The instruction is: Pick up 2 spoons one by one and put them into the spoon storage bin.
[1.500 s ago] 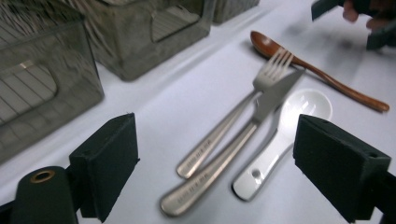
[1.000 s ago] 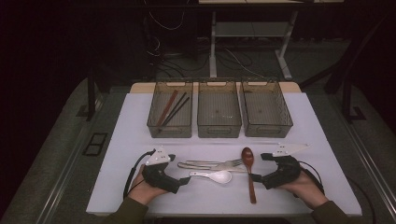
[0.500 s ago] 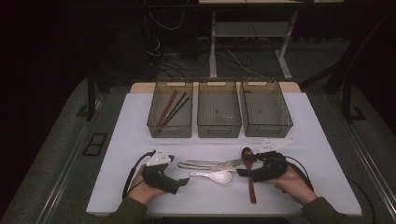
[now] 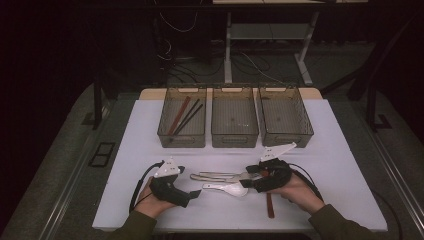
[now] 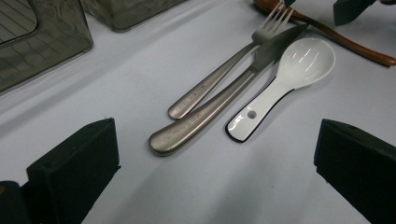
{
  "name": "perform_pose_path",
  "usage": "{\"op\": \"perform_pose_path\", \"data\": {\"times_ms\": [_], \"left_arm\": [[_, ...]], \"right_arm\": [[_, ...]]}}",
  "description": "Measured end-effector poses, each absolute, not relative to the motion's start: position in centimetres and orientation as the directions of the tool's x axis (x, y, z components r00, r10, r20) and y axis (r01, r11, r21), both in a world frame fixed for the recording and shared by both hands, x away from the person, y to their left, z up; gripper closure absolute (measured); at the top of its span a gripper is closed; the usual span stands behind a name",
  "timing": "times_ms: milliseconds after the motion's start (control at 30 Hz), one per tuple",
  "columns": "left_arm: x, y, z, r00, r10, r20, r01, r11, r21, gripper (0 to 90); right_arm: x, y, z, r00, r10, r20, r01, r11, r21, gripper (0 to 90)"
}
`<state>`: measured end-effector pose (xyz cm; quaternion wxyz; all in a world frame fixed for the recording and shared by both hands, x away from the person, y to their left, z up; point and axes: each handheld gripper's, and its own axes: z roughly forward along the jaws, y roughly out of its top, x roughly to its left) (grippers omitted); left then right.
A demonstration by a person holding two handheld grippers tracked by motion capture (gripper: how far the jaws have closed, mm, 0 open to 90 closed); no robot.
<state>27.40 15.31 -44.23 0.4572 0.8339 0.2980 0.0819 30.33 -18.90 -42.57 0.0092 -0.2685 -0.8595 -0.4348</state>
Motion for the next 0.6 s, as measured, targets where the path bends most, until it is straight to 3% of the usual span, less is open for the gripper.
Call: {"op": "perform_pose_path", "data": {"times_ms": [600], "left_arm": [[27.3,15.1,-44.2,0.813,0.563,-0.15,0.424,-0.394,0.815,0.0]], "right_arm": [[29.5,-17.3,-44.2,-0.873,0.422,0.246,0.461,0.548,0.698,48.4]]}}
